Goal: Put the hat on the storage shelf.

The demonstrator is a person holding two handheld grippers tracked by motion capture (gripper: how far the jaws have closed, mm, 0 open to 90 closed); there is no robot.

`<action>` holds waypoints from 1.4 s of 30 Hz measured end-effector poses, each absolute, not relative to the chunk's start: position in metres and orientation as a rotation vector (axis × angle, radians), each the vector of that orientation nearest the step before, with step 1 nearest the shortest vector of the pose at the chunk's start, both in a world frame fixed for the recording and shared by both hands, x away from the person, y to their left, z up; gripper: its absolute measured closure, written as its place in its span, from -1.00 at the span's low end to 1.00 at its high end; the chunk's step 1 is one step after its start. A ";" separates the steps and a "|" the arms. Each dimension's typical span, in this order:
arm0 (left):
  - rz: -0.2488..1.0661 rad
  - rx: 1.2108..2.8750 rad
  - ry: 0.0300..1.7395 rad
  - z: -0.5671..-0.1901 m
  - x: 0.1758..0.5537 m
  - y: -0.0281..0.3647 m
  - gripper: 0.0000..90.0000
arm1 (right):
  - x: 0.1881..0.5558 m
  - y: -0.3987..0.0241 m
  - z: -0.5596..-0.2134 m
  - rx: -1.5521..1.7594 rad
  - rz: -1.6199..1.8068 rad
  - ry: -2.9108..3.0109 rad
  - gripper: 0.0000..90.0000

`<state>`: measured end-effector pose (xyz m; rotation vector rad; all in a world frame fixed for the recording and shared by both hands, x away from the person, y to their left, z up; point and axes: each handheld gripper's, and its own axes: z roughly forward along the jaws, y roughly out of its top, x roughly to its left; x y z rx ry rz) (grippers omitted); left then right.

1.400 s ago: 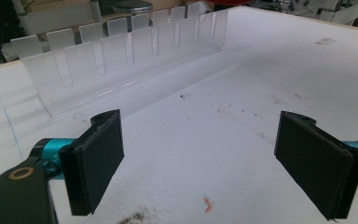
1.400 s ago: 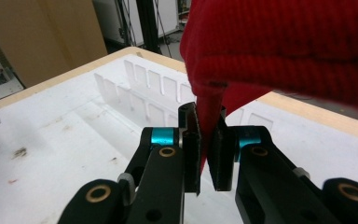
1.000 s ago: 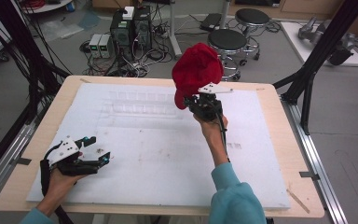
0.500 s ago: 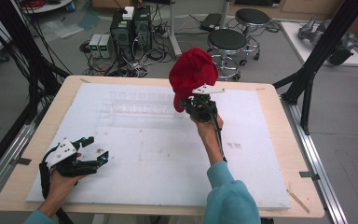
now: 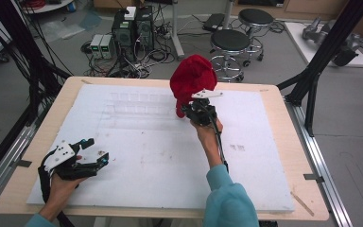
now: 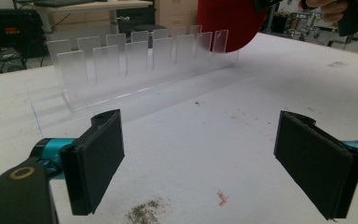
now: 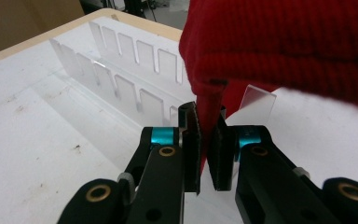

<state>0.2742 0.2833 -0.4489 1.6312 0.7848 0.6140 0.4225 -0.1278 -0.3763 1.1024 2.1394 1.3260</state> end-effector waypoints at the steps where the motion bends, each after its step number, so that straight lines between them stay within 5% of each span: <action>1: 0.614 1.631 0.786 -0.449 0.274 0.283 -0.64 | 0.422 -0.128 -0.377 1.103 1.328 2.136 0.90; 7: 0.611 1.622 0.788 -0.449 0.274 0.284 -0.64 | 0.420 -0.127 -0.377 1.086 1.296 2.146 0.79; 17: 0.609 1.599 0.799 -0.449 0.274 0.286 -0.63 | 0.407 -0.126 -0.366 1.102 1.268 2.072 -0.35; 23: 0.612 1.596 0.803 -0.449 0.274 0.286 -0.63 | 0.372 -0.146 -0.360 1.070 1.284 2.028 -0.75; 42: 0.649 1.570 0.809 -0.450 0.270 0.286 -0.63 | 0.247 -0.253 -0.378 1.013 1.579 1.670 -0.80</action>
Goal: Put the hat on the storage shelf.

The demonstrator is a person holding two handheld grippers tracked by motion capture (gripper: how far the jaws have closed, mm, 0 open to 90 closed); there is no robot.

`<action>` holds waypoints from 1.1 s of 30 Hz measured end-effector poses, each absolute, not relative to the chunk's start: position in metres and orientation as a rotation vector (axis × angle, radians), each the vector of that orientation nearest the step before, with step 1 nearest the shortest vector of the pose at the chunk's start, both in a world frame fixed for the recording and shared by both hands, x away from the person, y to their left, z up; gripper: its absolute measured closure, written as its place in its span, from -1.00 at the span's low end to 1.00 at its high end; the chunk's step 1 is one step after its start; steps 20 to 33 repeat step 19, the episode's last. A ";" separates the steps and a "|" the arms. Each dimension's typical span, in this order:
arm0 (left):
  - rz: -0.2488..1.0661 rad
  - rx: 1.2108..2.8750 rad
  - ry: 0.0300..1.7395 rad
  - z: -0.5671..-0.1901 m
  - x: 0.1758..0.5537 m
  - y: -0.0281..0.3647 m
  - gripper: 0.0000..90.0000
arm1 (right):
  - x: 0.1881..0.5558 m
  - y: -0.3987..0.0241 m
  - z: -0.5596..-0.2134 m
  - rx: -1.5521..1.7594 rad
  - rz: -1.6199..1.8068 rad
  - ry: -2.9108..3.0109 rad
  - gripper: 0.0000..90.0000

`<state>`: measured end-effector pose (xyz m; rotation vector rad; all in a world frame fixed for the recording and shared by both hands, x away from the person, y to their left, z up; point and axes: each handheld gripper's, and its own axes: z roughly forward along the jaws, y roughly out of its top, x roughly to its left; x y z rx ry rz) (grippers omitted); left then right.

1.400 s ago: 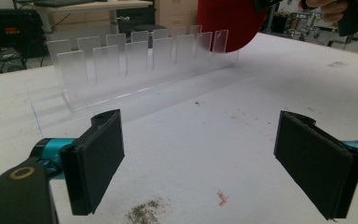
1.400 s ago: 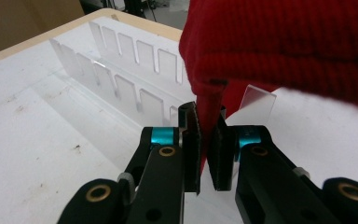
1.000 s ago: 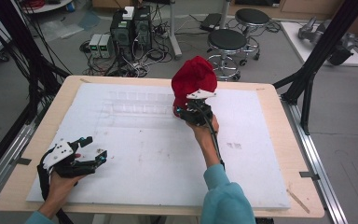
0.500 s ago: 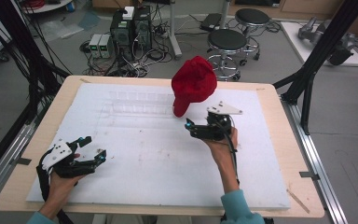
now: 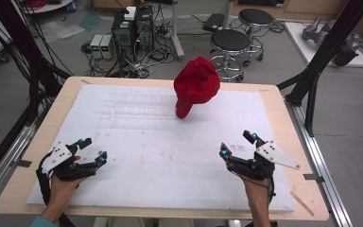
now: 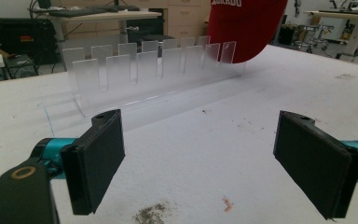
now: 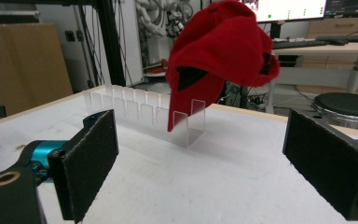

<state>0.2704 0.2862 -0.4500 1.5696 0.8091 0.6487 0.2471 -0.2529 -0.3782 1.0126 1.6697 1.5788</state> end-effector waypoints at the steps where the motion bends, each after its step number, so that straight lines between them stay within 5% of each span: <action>1: 0.647 1.568 0.809 -0.450 0.270 0.286 -0.63 | 0.245 -0.256 -0.382 1.021 1.583 1.660 -0.80; 19: 0.705 1.534 0.767 -0.451 0.264 0.287 -0.63 | 0.240 -0.262 -0.443 0.975 1.515 1.679 -0.80; 33: 0.705 1.534 0.767 -0.451 0.264 0.287 -0.63 | 0.240 -0.262 -0.443 0.975 1.515 1.679 -0.80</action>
